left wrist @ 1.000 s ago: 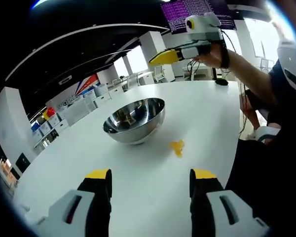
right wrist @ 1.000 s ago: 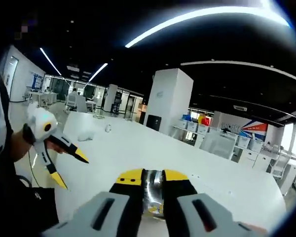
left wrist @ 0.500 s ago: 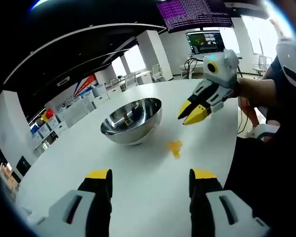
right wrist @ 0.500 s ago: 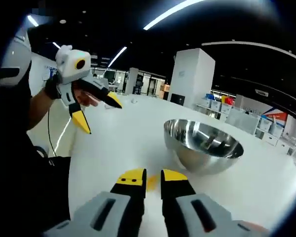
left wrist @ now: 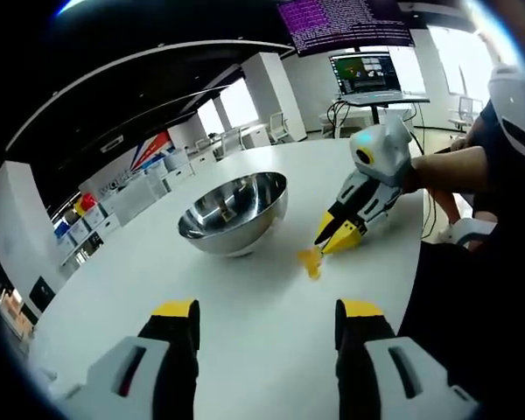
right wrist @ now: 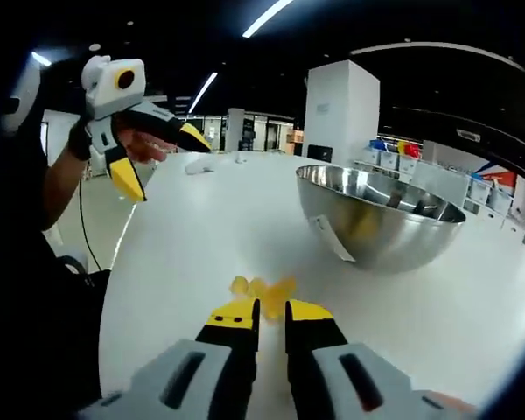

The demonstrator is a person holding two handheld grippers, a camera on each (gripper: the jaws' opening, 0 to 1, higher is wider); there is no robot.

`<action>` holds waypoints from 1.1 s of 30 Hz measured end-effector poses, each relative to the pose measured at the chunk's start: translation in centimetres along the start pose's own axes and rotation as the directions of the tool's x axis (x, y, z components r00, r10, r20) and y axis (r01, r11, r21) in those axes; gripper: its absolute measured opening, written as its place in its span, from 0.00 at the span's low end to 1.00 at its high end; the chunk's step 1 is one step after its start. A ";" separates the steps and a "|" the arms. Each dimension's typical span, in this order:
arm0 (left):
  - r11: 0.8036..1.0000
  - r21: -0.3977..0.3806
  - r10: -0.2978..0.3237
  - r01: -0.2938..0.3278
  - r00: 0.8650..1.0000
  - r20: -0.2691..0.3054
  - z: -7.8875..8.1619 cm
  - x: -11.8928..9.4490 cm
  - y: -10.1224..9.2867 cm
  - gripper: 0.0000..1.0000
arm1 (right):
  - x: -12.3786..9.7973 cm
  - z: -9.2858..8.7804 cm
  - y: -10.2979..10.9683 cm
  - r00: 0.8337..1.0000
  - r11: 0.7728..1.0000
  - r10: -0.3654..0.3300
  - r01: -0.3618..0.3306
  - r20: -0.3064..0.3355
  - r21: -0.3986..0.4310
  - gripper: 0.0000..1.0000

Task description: Pick up the QQ candy scattered on the table and place it into the stainless steel bowl on the table

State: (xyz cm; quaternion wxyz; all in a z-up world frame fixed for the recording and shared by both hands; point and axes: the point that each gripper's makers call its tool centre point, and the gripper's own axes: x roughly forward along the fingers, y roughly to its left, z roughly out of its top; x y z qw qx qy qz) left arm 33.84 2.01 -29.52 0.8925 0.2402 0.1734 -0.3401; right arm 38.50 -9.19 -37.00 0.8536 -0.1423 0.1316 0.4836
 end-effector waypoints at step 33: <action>1.000 -0.005 0.004 -0.004 1.000 0.001 -0.5 -0.3 0.1 0.62 | -1.0 2.0 -1.3 0.995 0.996 -0.088 0.088 0.039 0.023 0.04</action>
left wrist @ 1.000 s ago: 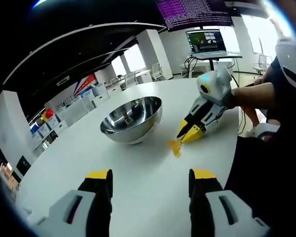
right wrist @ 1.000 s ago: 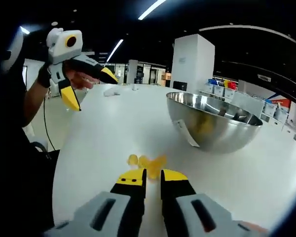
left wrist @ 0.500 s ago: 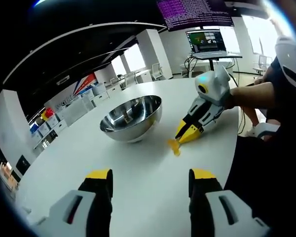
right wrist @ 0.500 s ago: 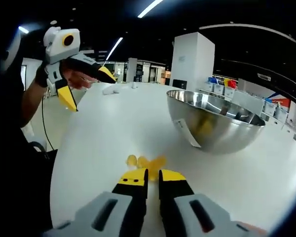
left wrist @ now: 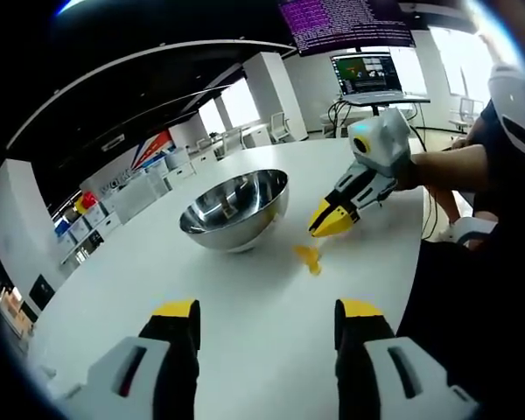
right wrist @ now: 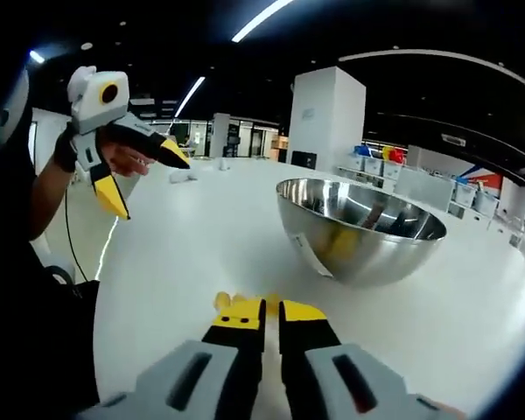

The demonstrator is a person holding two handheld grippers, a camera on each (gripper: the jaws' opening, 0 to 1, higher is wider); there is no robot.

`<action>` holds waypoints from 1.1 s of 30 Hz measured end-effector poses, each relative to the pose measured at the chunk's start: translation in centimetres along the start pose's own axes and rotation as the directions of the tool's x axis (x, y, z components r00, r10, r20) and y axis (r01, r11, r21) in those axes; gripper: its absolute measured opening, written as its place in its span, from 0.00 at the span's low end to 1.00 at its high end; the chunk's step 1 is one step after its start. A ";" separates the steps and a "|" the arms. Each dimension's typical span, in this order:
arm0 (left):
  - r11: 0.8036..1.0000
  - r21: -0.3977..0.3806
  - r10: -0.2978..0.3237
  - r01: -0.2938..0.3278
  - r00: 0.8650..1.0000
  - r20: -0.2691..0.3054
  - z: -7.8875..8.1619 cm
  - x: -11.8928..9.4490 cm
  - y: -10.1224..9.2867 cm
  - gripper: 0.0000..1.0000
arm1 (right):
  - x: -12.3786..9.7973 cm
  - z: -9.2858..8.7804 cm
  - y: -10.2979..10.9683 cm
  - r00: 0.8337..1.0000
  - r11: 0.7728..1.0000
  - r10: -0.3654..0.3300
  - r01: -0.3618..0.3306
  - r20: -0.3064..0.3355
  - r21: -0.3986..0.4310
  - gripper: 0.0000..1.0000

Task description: Pick up the QQ candy scattered on the table and place it into the stainless steel bowl on the table

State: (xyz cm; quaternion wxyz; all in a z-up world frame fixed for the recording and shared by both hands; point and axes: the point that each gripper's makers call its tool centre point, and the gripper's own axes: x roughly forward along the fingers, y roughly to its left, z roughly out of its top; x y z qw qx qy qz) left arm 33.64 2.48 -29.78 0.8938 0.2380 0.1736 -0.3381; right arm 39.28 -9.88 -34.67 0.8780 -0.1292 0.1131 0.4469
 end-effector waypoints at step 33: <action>1.000 0.017 -0.004 0.004 1.000 0.015 0.7 -0.2 -0.3 0.61 | -0.8 13.2 -6.8 0.985 0.996 -0.082 0.087 0.154 -0.028 0.04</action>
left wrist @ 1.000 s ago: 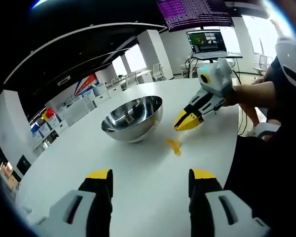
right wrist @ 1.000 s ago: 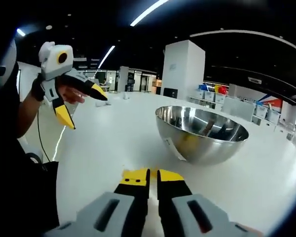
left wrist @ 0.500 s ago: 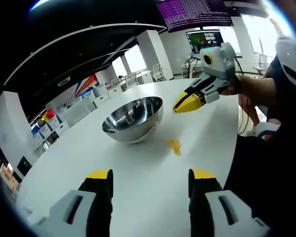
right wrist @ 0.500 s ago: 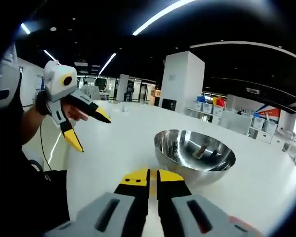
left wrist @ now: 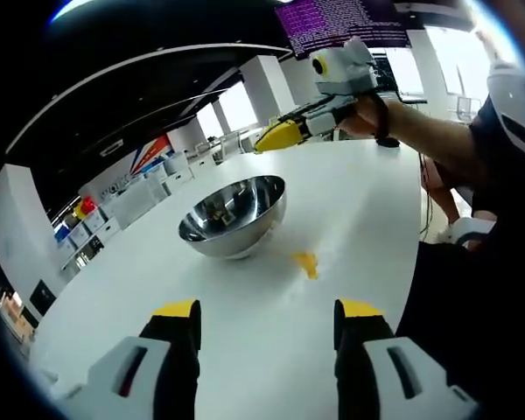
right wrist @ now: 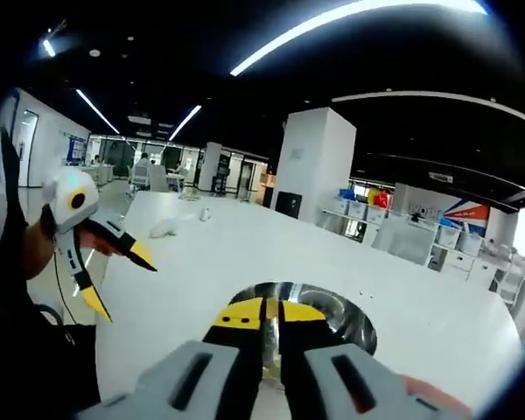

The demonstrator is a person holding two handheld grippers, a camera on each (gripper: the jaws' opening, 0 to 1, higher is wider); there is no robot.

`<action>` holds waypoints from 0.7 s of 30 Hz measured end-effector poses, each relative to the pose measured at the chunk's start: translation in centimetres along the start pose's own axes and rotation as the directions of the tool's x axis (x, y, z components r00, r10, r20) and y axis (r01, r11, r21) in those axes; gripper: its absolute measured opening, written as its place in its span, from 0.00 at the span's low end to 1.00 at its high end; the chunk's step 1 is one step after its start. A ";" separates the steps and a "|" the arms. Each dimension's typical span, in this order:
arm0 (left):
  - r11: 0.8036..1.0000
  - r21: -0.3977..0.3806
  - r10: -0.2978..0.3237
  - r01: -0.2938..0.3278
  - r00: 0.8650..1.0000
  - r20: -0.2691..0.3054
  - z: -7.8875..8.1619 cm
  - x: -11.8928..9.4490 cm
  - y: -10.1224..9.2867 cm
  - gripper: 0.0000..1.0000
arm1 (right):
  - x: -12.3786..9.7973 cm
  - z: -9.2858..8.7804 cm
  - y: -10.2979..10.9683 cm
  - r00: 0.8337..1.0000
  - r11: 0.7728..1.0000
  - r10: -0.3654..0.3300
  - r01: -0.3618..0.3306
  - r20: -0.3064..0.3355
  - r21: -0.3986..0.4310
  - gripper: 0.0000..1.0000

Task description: Pick up the QQ candy scattered on the table and place it into the stainless steel bowl on the table

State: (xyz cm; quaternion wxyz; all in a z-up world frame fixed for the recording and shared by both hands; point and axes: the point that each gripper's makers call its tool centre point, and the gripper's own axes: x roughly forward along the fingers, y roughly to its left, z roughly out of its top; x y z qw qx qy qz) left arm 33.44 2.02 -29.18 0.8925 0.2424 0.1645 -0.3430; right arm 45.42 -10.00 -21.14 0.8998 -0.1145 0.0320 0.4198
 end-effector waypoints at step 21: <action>1.000 -0.022 -0.003 0.003 1.000 0.005 -0.3 -0.1 0.2 0.61 | 2.9 -6.1 -2.8 0.990 0.998 -0.054 0.059 -0.128 0.031 0.17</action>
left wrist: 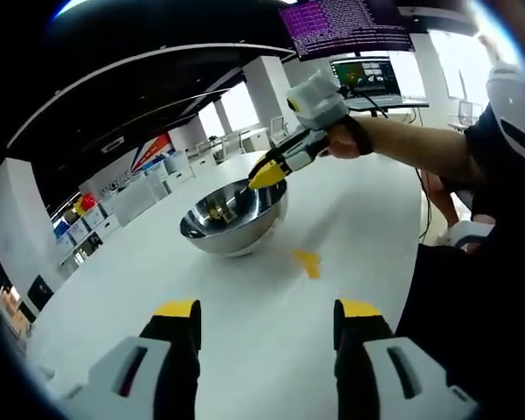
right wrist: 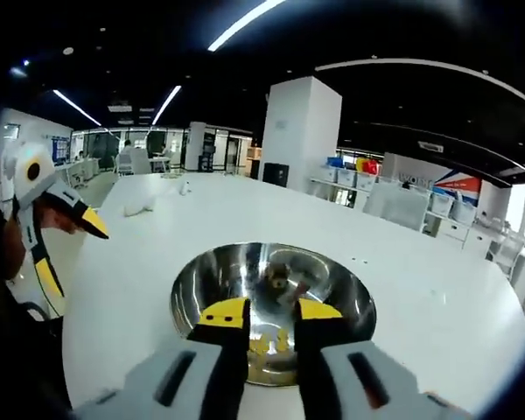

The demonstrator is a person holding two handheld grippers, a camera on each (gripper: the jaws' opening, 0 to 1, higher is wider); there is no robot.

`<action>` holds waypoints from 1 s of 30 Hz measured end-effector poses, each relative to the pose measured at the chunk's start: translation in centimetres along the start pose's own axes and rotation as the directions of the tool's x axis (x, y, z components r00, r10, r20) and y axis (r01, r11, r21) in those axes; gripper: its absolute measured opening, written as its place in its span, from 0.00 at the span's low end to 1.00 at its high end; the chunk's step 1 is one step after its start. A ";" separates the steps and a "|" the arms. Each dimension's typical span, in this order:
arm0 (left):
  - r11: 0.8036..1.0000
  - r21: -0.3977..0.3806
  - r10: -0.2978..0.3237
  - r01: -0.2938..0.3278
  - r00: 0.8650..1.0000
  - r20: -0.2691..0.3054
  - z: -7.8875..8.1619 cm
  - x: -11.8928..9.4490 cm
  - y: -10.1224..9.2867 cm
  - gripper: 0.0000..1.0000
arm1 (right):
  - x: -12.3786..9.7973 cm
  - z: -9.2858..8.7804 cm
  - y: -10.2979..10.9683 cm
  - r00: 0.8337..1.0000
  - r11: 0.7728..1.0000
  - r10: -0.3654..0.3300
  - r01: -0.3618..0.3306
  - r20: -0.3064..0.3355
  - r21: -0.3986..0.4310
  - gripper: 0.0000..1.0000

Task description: Pick up the QQ candy scattered on the table and place it into the stainless steel bowl on the table

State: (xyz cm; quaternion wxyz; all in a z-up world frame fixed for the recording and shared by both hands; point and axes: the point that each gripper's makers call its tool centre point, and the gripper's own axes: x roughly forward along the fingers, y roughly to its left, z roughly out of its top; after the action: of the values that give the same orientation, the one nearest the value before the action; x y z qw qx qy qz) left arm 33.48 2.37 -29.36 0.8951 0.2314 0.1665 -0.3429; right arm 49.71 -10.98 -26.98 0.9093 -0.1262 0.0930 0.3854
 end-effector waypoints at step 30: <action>1.000 -0.005 0.003 -0.003 1.000 -0.012 -0.4 0.1 0.0 0.61 | -6.9 6.2 4.9 0.985 0.989 0.083 -0.063 0.153 -0.136 0.22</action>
State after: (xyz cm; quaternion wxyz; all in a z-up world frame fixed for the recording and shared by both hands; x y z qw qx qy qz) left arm 33.46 2.50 -29.72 0.8951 0.2315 0.1724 -0.3399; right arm 41.86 -10.50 -20.03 0.8888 -0.1510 -0.0004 0.4326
